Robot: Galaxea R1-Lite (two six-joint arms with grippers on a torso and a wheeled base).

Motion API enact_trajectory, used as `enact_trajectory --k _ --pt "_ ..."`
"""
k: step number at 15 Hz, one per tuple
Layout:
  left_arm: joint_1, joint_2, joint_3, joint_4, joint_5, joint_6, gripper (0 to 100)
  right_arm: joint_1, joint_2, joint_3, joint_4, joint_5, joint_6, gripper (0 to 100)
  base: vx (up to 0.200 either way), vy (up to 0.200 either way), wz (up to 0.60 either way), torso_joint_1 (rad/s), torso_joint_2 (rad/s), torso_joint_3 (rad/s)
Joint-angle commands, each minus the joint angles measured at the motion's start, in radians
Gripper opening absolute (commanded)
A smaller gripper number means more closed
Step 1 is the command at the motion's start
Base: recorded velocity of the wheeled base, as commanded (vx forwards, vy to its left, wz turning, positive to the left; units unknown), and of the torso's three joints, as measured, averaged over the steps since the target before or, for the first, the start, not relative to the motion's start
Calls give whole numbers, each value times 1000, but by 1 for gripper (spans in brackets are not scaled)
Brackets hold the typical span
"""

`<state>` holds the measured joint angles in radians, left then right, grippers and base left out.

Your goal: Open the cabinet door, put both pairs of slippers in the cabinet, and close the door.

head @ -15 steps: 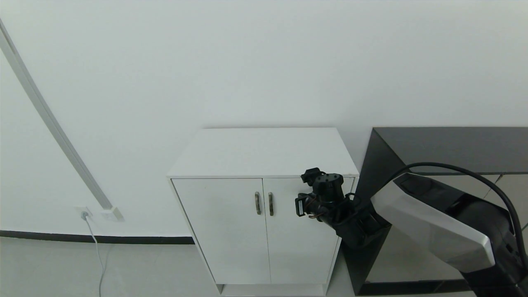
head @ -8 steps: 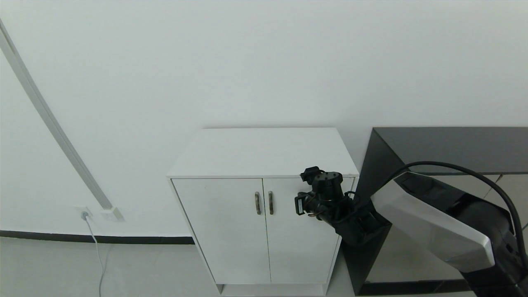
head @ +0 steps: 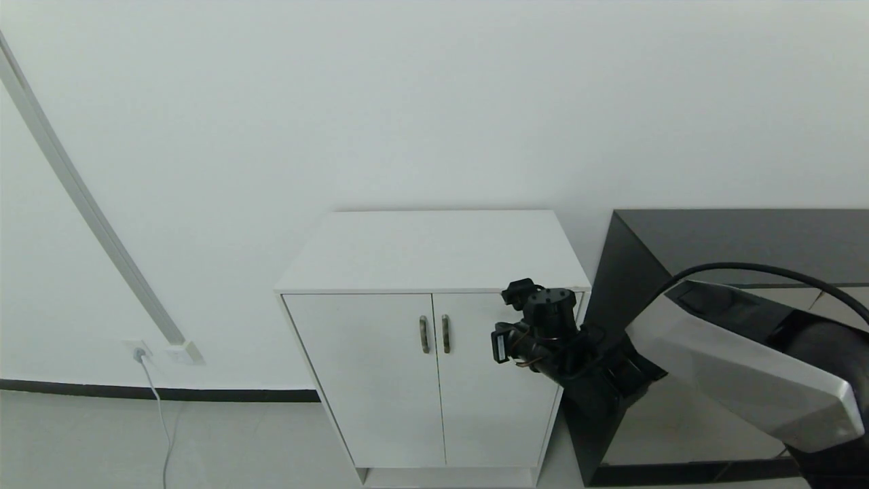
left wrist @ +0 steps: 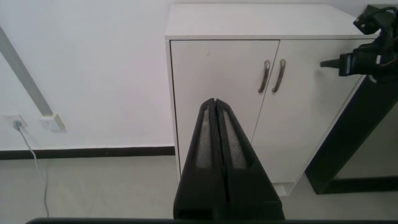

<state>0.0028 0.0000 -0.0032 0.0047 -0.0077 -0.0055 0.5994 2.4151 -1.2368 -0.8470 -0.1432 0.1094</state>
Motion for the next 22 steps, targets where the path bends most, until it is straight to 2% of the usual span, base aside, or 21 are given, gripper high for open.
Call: enact_trajectory --k 1,4,10,14,19,22 --pt "0 0 0 0 0 -1 0 -3 -139 177 -61 -3 1 0 0 0 0 0 0 0" --pt "0 0 0 0 0 -1 0 -29 -287 407 -161 -22 3 0 0 0 0 0 0 0" --pt "0 0 0 0 0 -1 0 -135 -484 740 -320 -24 1 0 0 0 0 0 0 0" --pt "0 0 0 0 0 -1 0 -231 -619 882 -328 -24 0 0 0 0 0 0 0 0" --pt "0 0 0 0 0 -1 0 -424 -823 1106 -326 -22 -14 0 0 0 0 0 0 0" --pt "0 0 0 0 0 -1 0 -507 -946 1218 -325 -7 -14 0 0 0 0 0 0 0"
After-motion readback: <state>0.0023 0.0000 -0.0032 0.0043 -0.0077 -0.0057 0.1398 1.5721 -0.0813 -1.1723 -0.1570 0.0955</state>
